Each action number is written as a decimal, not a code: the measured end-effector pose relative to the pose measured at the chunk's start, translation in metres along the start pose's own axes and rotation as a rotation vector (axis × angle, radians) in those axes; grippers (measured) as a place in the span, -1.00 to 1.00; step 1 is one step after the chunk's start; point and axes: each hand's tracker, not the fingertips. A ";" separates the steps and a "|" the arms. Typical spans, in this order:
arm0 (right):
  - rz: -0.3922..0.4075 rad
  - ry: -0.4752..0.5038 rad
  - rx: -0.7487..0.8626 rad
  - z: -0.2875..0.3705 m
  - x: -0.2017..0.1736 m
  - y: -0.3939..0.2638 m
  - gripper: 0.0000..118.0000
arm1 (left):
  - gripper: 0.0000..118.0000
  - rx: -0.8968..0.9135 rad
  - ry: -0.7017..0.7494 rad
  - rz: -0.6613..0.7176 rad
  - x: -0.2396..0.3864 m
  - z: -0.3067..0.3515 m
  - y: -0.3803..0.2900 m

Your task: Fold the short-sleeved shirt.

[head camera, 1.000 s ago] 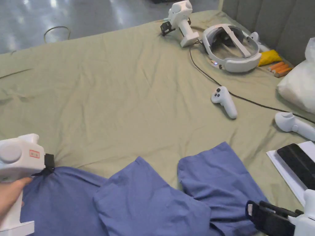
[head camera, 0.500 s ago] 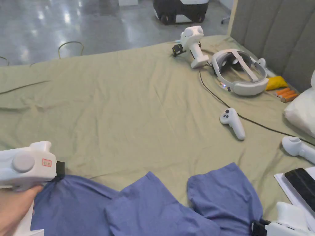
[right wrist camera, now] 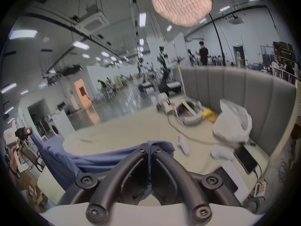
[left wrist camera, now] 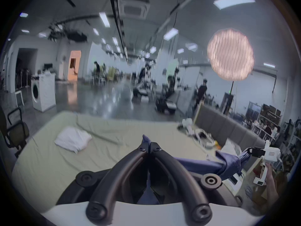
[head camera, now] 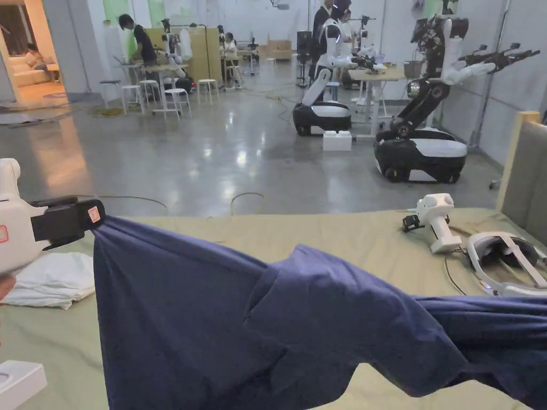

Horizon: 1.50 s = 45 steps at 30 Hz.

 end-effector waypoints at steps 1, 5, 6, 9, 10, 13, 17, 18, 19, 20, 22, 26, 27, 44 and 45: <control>0.010 0.021 0.021 -0.001 -0.006 0.013 -0.97 | -0.96 0.048 0.006 0.009 -0.001 0.015 0.007; 0.104 0.075 0.066 -0.015 -0.041 0.061 -0.97 | -0.96 0.132 0.031 0.040 0.001 0.036 0.025; 0.135 0.084 0.078 -0.019 -0.051 0.074 -0.97 | -0.96 0.143 0.041 0.045 0.001 0.034 0.029; 0.182 0.103 0.098 -0.031 -0.073 0.110 -0.97 | -0.96 0.186 0.051 0.102 -0.005 0.037 0.042; 0.206 0.100 0.105 -0.035 -0.081 0.121 -0.97 | -0.96 0.190 0.056 0.109 -0.013 0.031 0.049; 0.261 0.096 0.107 -0.045 -0.097 0.150 -0.97 | -0.96 0.201 0.067 0.129 -0.019 0.027 0.063; 0.310 0.093 0.127 -0.054 -0.114 0.171 -0.97 | -0.96 0.217 0.092 0.113 -0.020 0.022 0.078; 0.331 0.078 0.136 -0.056 -0.118 0.175 -0.97 | -0.96 0.222 0.097 0.105 -0.009 0.029 0.079; 0.346 0.075 0.149 -0.057 -0.122 0.179 -0.97 | -0.96 0.226 0.098 0.104 -0.008 0.029 0.082; 0.347 0.074 0.153 -0.058 -0.125 0.183 -0.97 | -0.96 0.228 0.100 0.098 -0.007 0.028 0.086; 0.339 0.079 0.170 -0.060 -0.128 0.193 -0.97 | -0.96 0.233 0.125 0.074 0.000 0.028 0.094; 0.328 0.082 0.196 -0.066 -0.135 0.212 -0.97 | -0.96 0.237 0.147 0.051 0.007 0.022 0.112; 0.328 0.078 0.203 -0.068 -0.137 0.216 -0.97 | -0.96 0.244 0.157 0.046 0.010 0.020 0.116; 0.265 0.074 0.247 -0.130 -0.154 0.271 -0.97 | -0.96 0.231 0.242 0.003 0.004 -0.071 0.174; 0.284 0.054 0.253 -0.135 -0.158 0.273 -0.97 | -0.96 0.233 0.240 0.004 0.003 -0.079 0.177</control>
